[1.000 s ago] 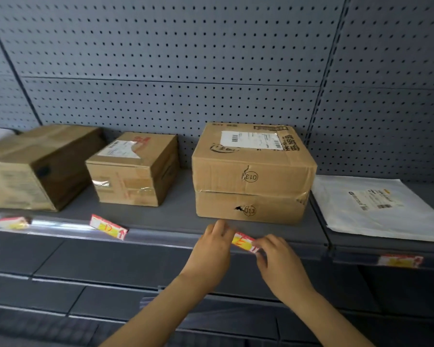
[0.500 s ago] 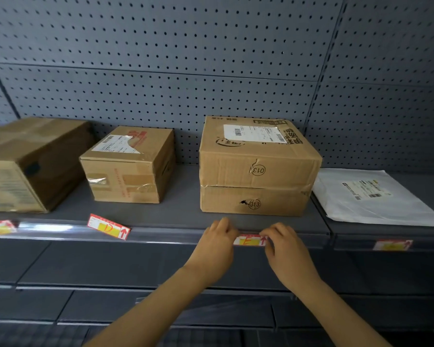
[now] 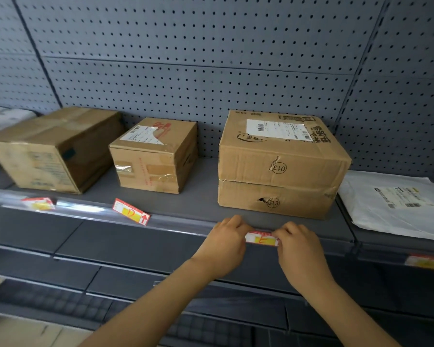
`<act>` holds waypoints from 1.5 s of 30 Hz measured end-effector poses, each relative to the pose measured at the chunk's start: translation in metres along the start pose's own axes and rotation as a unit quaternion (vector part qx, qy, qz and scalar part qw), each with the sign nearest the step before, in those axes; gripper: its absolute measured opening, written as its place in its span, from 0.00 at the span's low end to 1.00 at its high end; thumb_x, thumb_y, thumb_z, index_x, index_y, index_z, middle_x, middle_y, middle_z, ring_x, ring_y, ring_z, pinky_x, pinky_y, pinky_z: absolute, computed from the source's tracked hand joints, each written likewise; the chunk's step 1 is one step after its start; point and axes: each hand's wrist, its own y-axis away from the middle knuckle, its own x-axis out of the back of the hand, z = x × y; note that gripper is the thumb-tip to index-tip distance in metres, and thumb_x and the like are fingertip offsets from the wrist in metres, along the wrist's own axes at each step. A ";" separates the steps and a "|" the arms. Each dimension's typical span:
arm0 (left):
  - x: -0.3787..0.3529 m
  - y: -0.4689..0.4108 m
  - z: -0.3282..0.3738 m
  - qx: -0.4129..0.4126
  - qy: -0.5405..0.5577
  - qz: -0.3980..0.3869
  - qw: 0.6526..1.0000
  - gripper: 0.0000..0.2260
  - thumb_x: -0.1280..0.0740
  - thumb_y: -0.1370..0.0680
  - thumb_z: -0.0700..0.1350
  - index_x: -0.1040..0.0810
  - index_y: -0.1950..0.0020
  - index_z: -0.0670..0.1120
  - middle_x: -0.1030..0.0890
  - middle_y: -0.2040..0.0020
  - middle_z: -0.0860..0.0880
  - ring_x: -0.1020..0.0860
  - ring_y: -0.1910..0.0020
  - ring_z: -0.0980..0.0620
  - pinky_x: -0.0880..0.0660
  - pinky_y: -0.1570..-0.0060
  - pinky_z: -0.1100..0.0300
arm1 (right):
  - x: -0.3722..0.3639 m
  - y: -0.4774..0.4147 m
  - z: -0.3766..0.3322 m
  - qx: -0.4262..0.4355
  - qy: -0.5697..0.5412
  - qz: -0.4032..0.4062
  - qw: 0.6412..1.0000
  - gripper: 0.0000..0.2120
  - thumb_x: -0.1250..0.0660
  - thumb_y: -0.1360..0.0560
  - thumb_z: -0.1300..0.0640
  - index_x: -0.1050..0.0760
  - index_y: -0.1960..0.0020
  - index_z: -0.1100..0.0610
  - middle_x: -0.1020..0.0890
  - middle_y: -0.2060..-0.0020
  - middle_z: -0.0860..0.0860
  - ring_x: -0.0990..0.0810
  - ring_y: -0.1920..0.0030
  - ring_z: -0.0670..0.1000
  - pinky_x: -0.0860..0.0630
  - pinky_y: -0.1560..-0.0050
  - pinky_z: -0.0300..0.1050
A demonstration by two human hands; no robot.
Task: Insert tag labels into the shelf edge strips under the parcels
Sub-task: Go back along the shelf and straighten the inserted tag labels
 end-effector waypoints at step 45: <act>0.119 0.115 -0.255 0.065 0.136 0.097 0.984 0.12 0.29 0.30 0.29 0.17 0.53 0.45 0.19 0.59 0.46 0.21 0.64 0.46 0.30 0.68 0.62 | -0.062 -0.068 -0.293 -0.038 -0.101 0.014 0.994 0.12 0.35 0.26 0.59 0.26 0.43 0.52 0.26 0.47 0.48 0.26 0.47 0.49 0.24 0.54 0.44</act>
